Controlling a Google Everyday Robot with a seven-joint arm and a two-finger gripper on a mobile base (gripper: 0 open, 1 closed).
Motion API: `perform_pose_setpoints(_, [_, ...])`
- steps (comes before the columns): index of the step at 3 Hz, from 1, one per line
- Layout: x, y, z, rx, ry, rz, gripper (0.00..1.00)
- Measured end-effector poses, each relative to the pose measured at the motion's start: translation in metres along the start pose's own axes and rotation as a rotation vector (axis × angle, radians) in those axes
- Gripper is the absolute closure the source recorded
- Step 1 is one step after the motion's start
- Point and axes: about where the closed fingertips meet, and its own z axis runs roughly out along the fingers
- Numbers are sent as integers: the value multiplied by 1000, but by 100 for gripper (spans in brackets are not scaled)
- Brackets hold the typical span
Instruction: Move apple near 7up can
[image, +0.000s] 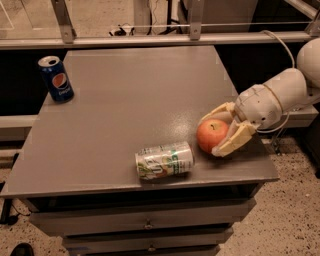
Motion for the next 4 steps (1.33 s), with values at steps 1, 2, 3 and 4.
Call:
perform_pose_setpoints(1, [2,1,7,-15,-11,-10,37])
perform_pose_setpoints(2, [1,1,6,-15,-11,-10,13])
perform_pose_setpoints(3, [5,4,12,-29,-22,-15,0])
perform_pose_setpoints(4, [5,4,13,-30,-22,-15,0])
